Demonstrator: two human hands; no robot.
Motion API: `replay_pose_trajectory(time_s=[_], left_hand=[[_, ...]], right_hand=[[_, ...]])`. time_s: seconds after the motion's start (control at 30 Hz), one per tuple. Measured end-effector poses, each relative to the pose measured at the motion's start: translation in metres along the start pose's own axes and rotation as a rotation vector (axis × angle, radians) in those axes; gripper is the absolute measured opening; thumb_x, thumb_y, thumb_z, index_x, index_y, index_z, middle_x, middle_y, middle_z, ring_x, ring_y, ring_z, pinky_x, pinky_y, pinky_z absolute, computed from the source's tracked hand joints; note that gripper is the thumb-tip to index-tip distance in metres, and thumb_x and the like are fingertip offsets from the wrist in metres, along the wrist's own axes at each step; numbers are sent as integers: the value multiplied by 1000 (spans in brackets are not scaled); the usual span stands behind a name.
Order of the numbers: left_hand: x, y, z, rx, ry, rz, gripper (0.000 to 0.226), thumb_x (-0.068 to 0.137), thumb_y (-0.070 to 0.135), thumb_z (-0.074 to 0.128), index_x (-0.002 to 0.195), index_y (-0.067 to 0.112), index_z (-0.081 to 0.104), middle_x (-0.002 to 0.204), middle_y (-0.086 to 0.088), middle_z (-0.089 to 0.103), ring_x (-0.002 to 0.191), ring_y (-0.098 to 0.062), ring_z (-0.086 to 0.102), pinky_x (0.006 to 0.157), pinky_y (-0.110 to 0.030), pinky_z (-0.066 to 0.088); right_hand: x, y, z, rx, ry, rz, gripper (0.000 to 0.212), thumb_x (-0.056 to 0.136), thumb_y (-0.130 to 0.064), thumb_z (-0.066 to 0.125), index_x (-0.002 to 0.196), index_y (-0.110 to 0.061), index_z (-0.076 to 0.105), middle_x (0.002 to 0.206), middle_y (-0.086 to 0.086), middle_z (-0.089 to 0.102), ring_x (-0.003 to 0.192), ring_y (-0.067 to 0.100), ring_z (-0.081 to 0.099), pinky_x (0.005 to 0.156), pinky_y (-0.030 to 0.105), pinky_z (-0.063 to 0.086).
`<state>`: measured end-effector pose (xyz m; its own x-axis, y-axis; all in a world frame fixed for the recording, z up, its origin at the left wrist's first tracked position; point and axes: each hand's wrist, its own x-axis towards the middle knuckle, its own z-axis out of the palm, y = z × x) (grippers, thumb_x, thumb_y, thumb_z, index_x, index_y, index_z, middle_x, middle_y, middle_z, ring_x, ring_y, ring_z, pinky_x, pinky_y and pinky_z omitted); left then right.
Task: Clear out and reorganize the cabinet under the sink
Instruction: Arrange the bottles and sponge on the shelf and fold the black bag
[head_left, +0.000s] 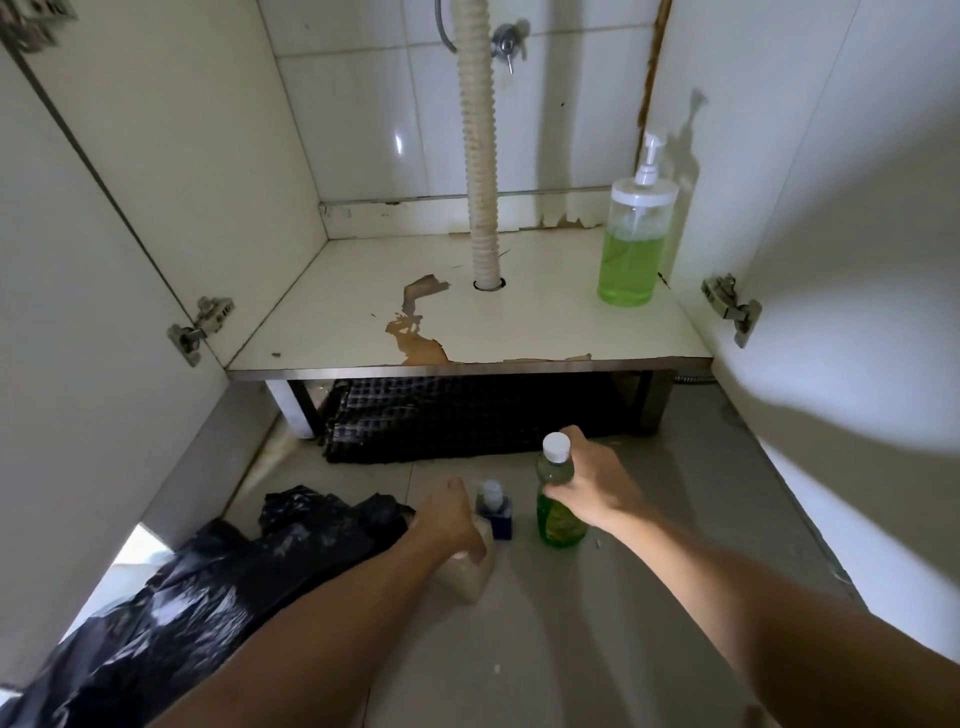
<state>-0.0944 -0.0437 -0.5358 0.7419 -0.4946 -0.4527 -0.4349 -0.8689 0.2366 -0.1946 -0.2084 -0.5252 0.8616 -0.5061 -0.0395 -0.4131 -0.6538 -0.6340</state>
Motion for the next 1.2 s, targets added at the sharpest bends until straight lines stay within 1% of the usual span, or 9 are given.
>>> replay_pose_trajectory(time_s=[0.17, 0.3, 0.43, 0.5, 0.7, 0.83, 0.93, 1.07, 1.2], left_hand=[[-13, -1, -40, 44, -26, 20, 83, 66, 30, 84, 132, 9, 38, 129, -11, 49, 115, -26, 51, 79, -31, 48], [-29, 9, -99, 55, -1, 103, 93, 59, 34, 86, 137, 18, 38, 133, -8, 46, 101, -21, 50, 82, -36, 56], [-44, 32, -161, 30, 116, 234, 98, 63, 31, 84, 144, 23, 29, 142, -3, 41, 122, -24, 44, 90, -32, 46], [-41, 49, -191, 61, 205, 294, 100, 64, 33, 84, 145, 27, 27, 143, -2, 40, 132, -25, 36, 99, -33, 38], [8, 96, -229, 109, 417, 355, 100, 65, 29, 83, 145, 29, 24, 135, -8, 46, 110, -28, 54, 85, -36, 50], [57, 108, -231, 175, 379, 363, 102, 68, 26, 81, 147, 32, 18, 139, -8, 45, 114, -30, 53, 88, -37, 51], [87, 115, -233, 195, 326, 405, 109, 68, 24, 82, 149, 35, 10, 145, -10, 40, 120, -31, 51, 95, -41, 50], [117, 115, -236, 1, 328, 486, 110, 72, 19, 81, 151, 33, 6, 152, -10, 33, 131, -30, 42, 95, -31, 39], [143, 98, -212, -486, 394, 486, 120, 65, 23, 86, 152, 28, 4, 150, -6, 38, 133, -27, 41, 99, -33, 37]], right_hand=[[2, -17, -28, 42, 106, -7, 50, 72, -25, 76, 113, -21, 49, 95, 0, 64, 84, 18, 63, 75, 37, 57], [12, -37, -75, 124, 196, -6, 52, 72, -30, 75, 115, -18, 49, 95, -1, 62, 84, 18, 60, 73, 27, 51], [27, -67, -122, 219, 361, -91, 45, 76, -27, 74, 112, -14, 51, 91, 2, 64, 77, 19, 61, 61, 24, 48], [44, -79, -138, 208, 426, -153, 46, 78, -28, 72, 115, -12, 49, 94, 5, 65, 79, 21, 63, 66, 28, 51], [109, -90, -157, 118, 443, -173, 57, 81, -26, 71, 125, -6, 41, 106, 7, 58, 94, 23, 58, 79, 31, 49], [146, -75, -160, 206, 390, -85, 57, 83, -25, 70, 130, -12, 39, 122, 11, 56, 112, 28, 56, 93, 37, 49], [167, -72, -160, 236, 353, -87, 66, 89, -26, 63, 144, -15, 27, 139, 9, 46, 125, 26, 47, 102, 31, 40], [193, -72, -154, 249, 337, -85, 64, 94, -14, 55, 148, -18, 20, 139, 7, 46, 113, 22, 52, 80, 22, 41], [217, -72, -146, 246, 364, -124, 60, 89, -4, 54, 141, -21, 30, 125, 8, 54, 101, 22, 55, 70, 24, 44]])
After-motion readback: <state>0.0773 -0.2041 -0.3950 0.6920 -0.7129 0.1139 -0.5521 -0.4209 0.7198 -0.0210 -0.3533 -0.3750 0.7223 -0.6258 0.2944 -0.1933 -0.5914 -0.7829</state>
